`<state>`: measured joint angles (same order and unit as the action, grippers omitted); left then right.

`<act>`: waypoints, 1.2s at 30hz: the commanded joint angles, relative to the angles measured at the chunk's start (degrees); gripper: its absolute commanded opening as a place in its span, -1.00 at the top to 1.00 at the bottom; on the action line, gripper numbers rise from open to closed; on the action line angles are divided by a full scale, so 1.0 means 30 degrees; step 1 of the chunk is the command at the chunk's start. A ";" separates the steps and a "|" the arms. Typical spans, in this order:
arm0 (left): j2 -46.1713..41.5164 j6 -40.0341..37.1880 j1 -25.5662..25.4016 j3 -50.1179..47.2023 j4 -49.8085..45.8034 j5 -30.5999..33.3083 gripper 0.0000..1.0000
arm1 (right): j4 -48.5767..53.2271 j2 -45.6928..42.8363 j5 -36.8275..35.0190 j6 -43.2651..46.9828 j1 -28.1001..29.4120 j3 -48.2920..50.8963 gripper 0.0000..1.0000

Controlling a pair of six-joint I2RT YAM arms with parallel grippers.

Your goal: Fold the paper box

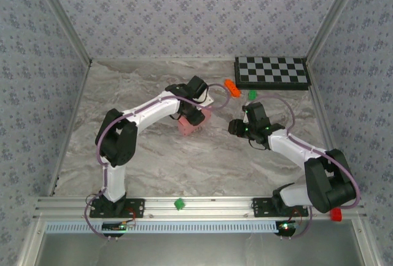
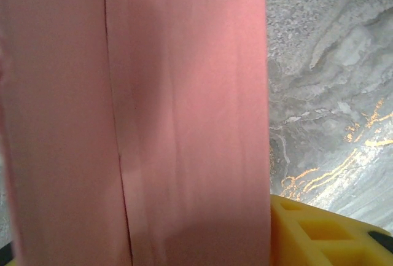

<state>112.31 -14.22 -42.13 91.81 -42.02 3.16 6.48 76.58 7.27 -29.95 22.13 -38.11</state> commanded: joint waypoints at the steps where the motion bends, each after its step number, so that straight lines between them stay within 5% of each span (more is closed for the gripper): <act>1: 0.0286 -0.1895 -0.0071 0.0363 -0.0604 -0.1264 -0.01 | 0.0674 -0.0421 -0.0108 0.0109 -0.0090 0.0263 0.07; 24: -0.0352 -0.9448 0.0063 0.0070 -0.1325 -0.5302 0.01 | 0.0905 -0.0578 -0.0108 0.0283 -0.0316 0.0327 0.04; 36: -0.0264 -1.0919 0.0069 0.0380 -0.1598 -0.5920 -0.07 | 0.0944 -0.0630 -0.0022 0.0317 -0.0436 0.0429 0.03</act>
<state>111.74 -44.88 -42.02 90.70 -43.79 -11.90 8.23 75.83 7.27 -29.93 21.28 -37.41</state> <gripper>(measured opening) 0.529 0.483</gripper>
